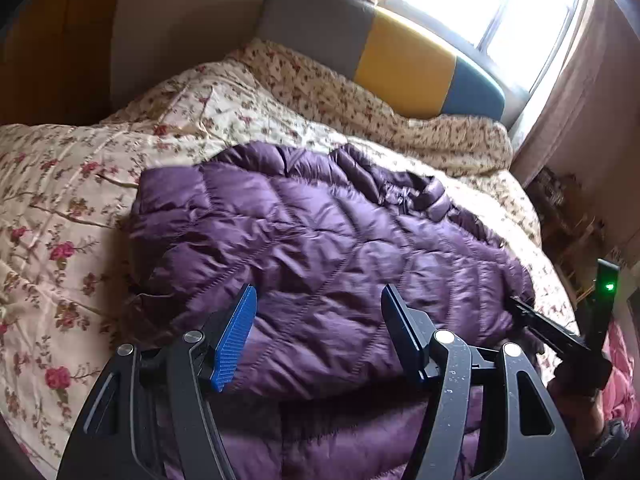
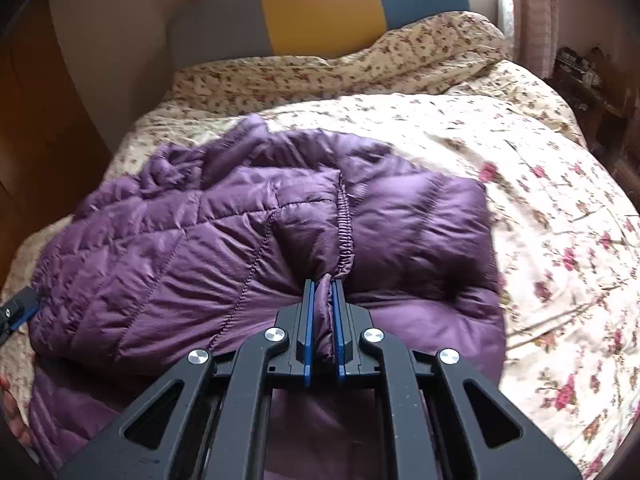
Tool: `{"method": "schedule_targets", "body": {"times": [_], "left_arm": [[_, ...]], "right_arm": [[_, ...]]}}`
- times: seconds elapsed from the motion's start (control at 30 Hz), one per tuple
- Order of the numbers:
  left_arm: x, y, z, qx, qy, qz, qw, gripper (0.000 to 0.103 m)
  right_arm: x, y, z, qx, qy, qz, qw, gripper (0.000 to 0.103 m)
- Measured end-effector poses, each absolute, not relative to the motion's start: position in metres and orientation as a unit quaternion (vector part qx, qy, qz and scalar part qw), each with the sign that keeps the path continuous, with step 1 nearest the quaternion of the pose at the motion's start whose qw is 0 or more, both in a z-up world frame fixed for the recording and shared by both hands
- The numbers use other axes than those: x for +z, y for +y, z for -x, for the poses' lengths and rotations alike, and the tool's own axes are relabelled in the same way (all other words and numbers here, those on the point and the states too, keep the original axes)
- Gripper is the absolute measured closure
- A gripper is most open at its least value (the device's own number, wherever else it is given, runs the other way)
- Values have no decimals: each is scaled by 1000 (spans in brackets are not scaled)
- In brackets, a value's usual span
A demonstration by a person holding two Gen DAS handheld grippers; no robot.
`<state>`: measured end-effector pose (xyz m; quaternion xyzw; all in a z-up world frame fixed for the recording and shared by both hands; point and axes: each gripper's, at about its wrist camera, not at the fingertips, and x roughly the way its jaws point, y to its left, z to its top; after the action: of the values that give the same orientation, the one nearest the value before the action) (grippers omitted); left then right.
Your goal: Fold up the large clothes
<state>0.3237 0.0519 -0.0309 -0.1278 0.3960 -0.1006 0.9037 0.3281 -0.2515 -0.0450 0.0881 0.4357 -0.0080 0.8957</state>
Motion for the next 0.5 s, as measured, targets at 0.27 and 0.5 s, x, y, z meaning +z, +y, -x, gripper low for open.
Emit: {"method": "schedule_targets", "body": {"times": [0.27, 0.5], "left_arm": [[-74, 36, -334, -88, 424, 97, 896, 39], [-69, 31, -323, -60, 407, 75, 908, 35]], "right_arm": [[-72, -244, -334, -23, 445, -54, 894, 94], [-72, -242, -333, -27, 439, -49, 897, 91]]}}
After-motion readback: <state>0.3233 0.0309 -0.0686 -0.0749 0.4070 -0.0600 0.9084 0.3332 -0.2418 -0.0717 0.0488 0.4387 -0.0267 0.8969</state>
